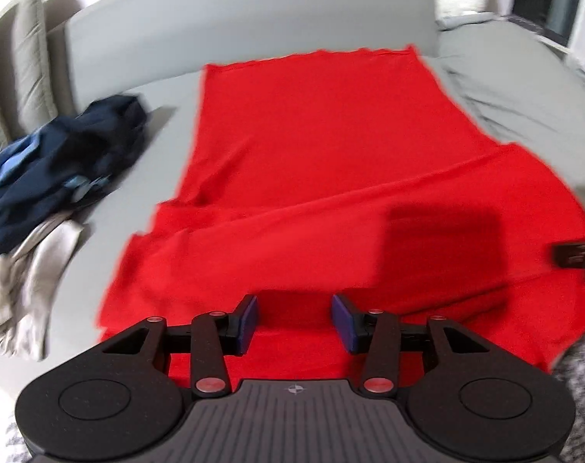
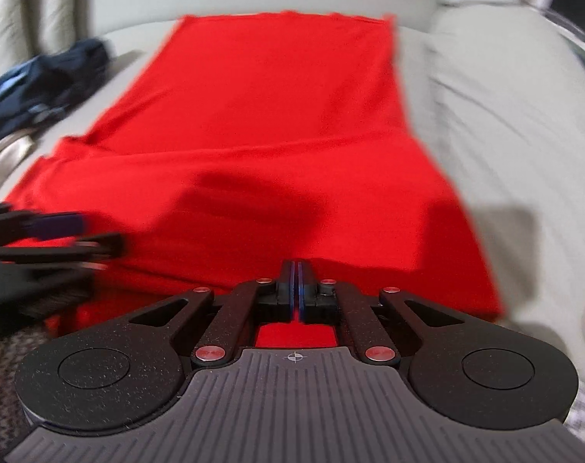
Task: Fold clothes
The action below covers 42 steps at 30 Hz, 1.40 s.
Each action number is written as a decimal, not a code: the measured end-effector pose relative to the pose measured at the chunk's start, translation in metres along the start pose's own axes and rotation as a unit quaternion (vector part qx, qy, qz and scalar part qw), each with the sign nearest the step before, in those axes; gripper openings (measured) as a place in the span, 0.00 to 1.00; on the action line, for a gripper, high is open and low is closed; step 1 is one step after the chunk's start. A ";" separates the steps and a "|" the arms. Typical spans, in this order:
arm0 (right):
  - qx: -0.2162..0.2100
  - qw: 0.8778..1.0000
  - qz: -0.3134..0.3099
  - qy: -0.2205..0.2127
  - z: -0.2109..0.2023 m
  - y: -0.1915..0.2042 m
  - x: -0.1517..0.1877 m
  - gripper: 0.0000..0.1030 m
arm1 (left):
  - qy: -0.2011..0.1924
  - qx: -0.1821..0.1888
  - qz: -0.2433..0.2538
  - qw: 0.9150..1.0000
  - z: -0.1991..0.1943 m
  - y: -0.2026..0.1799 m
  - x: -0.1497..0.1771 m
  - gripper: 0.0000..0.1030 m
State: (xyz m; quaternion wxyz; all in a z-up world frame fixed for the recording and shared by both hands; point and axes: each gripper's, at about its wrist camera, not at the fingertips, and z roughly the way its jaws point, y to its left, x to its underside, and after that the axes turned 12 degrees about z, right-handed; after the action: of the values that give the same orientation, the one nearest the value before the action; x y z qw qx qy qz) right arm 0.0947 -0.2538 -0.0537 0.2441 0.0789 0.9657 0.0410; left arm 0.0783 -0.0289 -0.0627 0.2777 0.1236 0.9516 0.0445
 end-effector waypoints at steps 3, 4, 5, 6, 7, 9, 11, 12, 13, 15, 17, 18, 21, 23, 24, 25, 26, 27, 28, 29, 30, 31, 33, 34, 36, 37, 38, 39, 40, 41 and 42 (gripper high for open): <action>0.008 0.998 0.068 0.011 -0.001 -0.029 -0.008 0.02 | -0.008 -0.001 -0.038 0.999 -0.006 0.015 0.001 0.37; 0.009 0.997 0.076 0.012 -0.003 -0.032 -0.010 0.03 | -0.016 -0.001 -0.045 0.999 -0.008 0.019 0.000 0.37; 0.009 0.997 0.073 0.007 -0.007 -0.032 -0.011 0.08 | -0.024 0.000 -0.052 0.998 -0.009 0.022 -0.001 0.37; 0.003 0.998 0.066 0.001 -0.010 -0.029 -0.013 0.08 | -0.033 0.001 -0.058 0.998 -0.011 0.025 -0.002 0.38; -0.003 0.998 0.061 -0.002 -0.011 -0.026 -0.014 0.08 | -0.037 -0.001 -0.062 0.997 -0.010 0.027 -0.004 0.38; -0.028 0.998 0.048 -0.011 -0.014 -0.020 -0.018 0.09 | -0.042 -0.007 -0.068 0.997 -0.008 0.029 -0.010 0.38; -0.057 0.998 0.036 -0.015 -0.010 -0.011 -0.025 0.09 | -0.035 -0.016 -0.070 0.997 -0.001 0.031 -0.016 0.39; -0.071 0.997 0.030 -0.017 -0.007 -0.006 -0.028 0.09 | -0.027 -0.019 -0.070 0.997 0.002 0.031 -0.017 0.39; -0.084 0.996 0.024 -0.017 -0.003 -0.001 -0.032 0.09 | -0.014 -0.021 -0.065 0.998 0.006 0.030 -0.018 0.40; -0.092 0.995 0.021 -0.011 0.007 0.003 -0.040 0.10 | 0.015 -0.025 -0.053 0.998 0.016 0.029 -0.020 0.41; -0.082 0.996 0.035 0.013 0.025 0.002 -0.050 0.10 | 0.021 -0.028 -0.041 0.999 0.018 0.027 -0.019 0.41; -0.081 0.996 0.039 0.017 0.028 0.000 -0.051 0.09 | 0.021 -0.030 -0.037 0.999 0.017 0.025 -0.020 0.41; -0.117 0.991 0.061 0.027 0.030 -0.017 -0.060 0.16 | 0.021 -0.022 -0.040 0.999 0.009 0.019 -0.024 0.42; -0.165 0.984 0.064 0.011 0.019 -0.030 -0.064 0.23 | 0.015 -0.023 -0.041 0.999 0.004 0.014 -0.027 0.43; -0.186 0.980 0.064 0.000 0.014 -0.037 -0.066 0.31 | 0.012 -0.027 -0.039 0.999 0.001 0.008 -0.029 0.43; -0.219 0.973 0.067 -0.023 0.004 -0.051 -0.071 0.35 | 0.010 -0.030 -0.038 0.999 -0.001 0.004 -0.030 0.44; -0.245 0.966 0.072 -0.049 -0.006 -0.067 -0.075 0.38 | 0.009 -0.038 -0.033 0.999 -0.004 -0.002 -0.032 0.45; -0.256 0.962 0.075 -0.061 -0.010 -0.075 -0.078 0.38 | 0.008 -0.047 -0.027 0.998 -0.006 -0.009 -0.034 0.46; -0.271 0.956 0.079 -0.081 -0.016 -0.088 -0.082 0.38 | 0.007 -0.053 -0.022 0.998 -0.008 -0.015 -0.035 0.46; -0.280 0.950 0.084 -0.109 -0.022 -0.107 -0.086 0.38 | 0.006 -0.058 -0.018 0.998 -0.010 -0.020 -0.037 0.47; -0.278 0.948 0.085 -0.132 -0.025 -0.122 -0.090 0.39 | 0.005 -0.064 -0.014 0.998 -0.012 -0.024 -0.038 0.48; -0.277 0.946 0.086 -0.144 -0.027 -0.132 -0.093 0.39 | 0.007 -0.067 -0.011 0.998 -0.013 -0.028 -0.040 0.49; -0.281 0.941 0.094 -0.167 -0.027 -0.158 -0.100 0.39 | 0.012 -0.076 -0.007 0.997 -0.013 -0.035 -0.043 0.49; -0.288 0.935 0.106 -0.176 -0.025 -0.177 -0.104 0.39 | 0.015 -0.085 -0.003 0.996 -0.012 -0.040 -0.044 0.49; -0.293 0.929 0.126 -0.189 -0.019 -0.206 -0.109 0.40 | 0.018 -0.096 0.002 0.995 -0.011 -0.046 -0.046 0.50; -0.290 0.926 0.141 -0.197 -0.013 -0.227 -0.111 0.40 | 0.019 -0.099 0.003 0.995 -0.011 -0.047 -0.046 0.50; -0.289 0.925 0.148 -0.198 -0.010 -0.235 -0.112 0.40 | 0.021 -0.101 0.002 0.995 -0.011 -0.049 -0.046 0.50; -0.288 0.924 0.156 -0.199 -0.007 -0.245 -0.113 0.40 | 0.023 -0.102 0.000 0.994 -0.010 -0.051 -0.047 0.50; -0.286 0.921 0.172 -0.202 -0.001 -0.262 -0.114 0.40 | 0.024 -0.103 0.000 0.994 -0.010 -0.052 -0.047 0.50; -0.285 0.920 0.179 -0.202 0.002 -0.270 -0.114 0.40 | 0.028 -0.105 0.001 0.994 -0.009 -0.053 -0.047 0.51; -0.283 0.919 0.187 -0.202 0.006 -0.279 -0.115 0.40 | 0.031 -0.108 0.004 0.994 -0.008 -0.055 -0.047 0.51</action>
State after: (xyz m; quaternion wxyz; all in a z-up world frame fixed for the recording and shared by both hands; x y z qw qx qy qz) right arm 0.1604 -0.5479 -0.0388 0.4343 0.1922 0.8116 0.3402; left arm 0.1005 -0.0939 -0.0404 0.2594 0.0949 0.9490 0.1520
